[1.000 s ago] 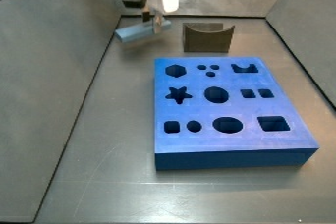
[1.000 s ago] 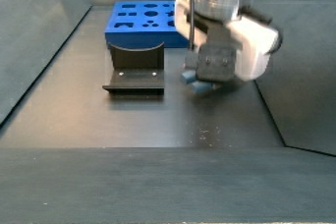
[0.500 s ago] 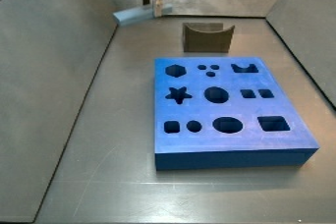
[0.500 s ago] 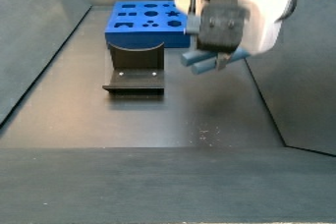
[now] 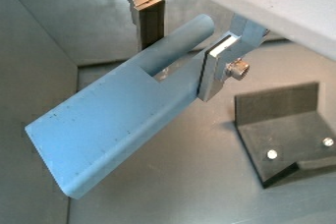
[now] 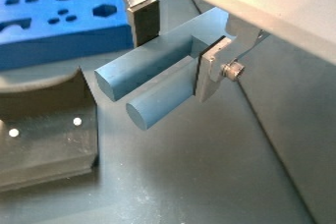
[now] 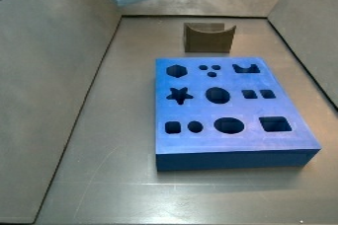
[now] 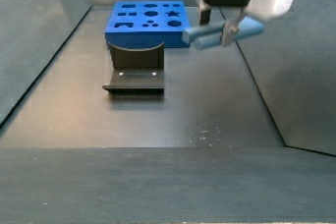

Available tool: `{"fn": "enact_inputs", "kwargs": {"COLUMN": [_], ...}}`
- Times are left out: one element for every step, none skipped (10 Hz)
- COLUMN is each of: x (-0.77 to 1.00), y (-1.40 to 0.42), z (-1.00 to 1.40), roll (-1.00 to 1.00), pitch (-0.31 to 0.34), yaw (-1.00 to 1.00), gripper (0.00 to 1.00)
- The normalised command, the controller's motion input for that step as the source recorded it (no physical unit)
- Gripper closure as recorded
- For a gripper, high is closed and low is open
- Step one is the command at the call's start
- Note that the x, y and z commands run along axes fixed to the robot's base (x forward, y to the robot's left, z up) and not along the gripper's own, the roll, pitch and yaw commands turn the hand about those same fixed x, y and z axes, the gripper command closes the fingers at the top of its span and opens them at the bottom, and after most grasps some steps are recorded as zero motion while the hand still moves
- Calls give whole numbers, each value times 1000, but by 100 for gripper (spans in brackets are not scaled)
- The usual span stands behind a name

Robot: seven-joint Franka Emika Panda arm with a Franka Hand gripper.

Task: Pick up the square-circle object. Move up. Place the square-circle object on the fixture. Regrasp the square-circle object. Rotate the square-circle object. Move to above the board. Insert the square-circle object.
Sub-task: Place the square-circle object on the fixture.

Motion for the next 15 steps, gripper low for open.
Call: {"fn": "enact_inputs", "kwargs": {"x": [-13, -1, 5, 1000, 1000, 1000, 1000, 1000, 1000, 1000, 1000, 1000, 1000, 1000, 1000], "y": [-21, -15, -9, -250, -246, -212, -196, -185, -170, -154, -144, -133, -121, -109, -100], "z": [696, 484, 325, -244, -288, -263, -232, -218, -209, -195, -183, -172, -162, -148, -139], "roll": [-103, -113, -120, -34, -31, -19, -17, -13, -7, 3, 14, 27, 44, 77, 99], "pitch": [21, 29, 39, 22, 27, 29, 35, 43, 46, 53, 60, 71, 84, 114, 131], "yaw": [26, 19, 12, 1000, 1000, 1000, 1000, 1000, 1000, 1000, 1000, 1000, 1000, 1000, 867], "gripper": [100, 100, 100, 100, 100, 100, 100, 100, 100, 100, 100, 100, 100, 100, 100]}}
